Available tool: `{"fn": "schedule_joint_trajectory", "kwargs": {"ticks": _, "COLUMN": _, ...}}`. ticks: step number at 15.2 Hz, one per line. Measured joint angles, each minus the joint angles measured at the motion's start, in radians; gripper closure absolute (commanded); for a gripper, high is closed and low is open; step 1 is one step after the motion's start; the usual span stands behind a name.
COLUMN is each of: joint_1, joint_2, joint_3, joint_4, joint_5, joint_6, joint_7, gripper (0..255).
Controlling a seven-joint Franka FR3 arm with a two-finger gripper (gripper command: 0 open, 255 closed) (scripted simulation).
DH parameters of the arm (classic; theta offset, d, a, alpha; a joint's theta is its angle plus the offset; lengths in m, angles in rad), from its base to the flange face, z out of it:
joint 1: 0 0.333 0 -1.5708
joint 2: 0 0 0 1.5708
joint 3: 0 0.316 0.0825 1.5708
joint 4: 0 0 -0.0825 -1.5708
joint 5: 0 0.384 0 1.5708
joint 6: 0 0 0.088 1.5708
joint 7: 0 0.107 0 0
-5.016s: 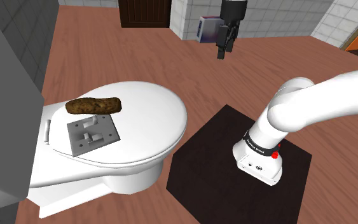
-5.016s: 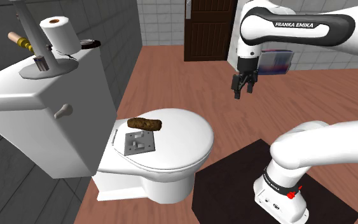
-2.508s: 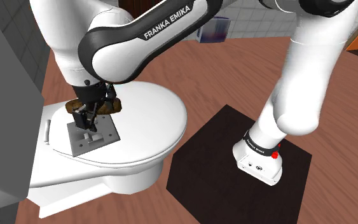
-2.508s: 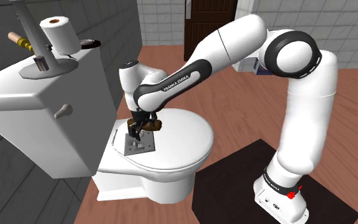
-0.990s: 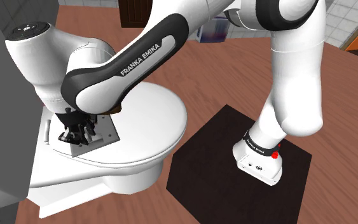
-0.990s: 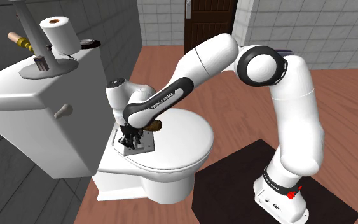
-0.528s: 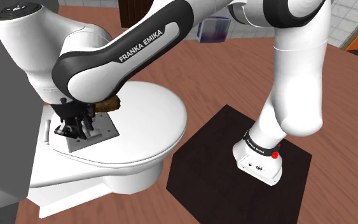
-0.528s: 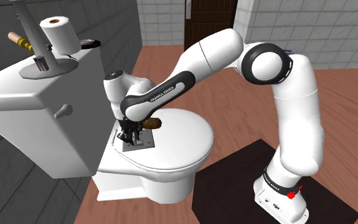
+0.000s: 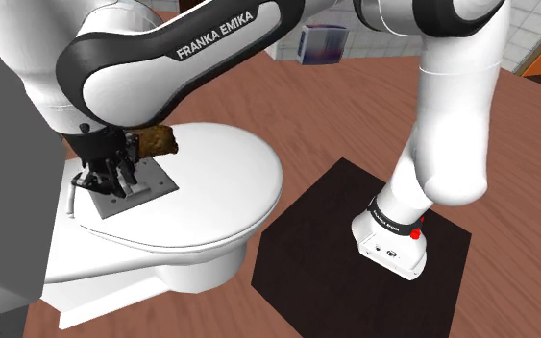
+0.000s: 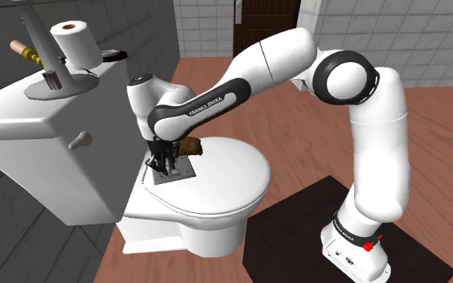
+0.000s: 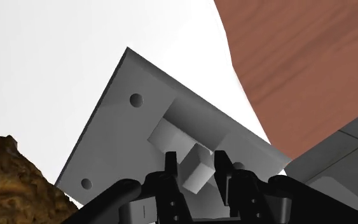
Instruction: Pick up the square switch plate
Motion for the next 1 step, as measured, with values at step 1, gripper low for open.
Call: {"fn": "schedule_joint_trajectory", "kwargs": {"ticks": 1, "joint_1": 0.0, "joint_2": -0.004, "joint_3": 0.001, "joint_4": 0.005, "joint_5": 0.002, "joint_6": -0.008, "joint_7": -0.001, "gripper": 255}}
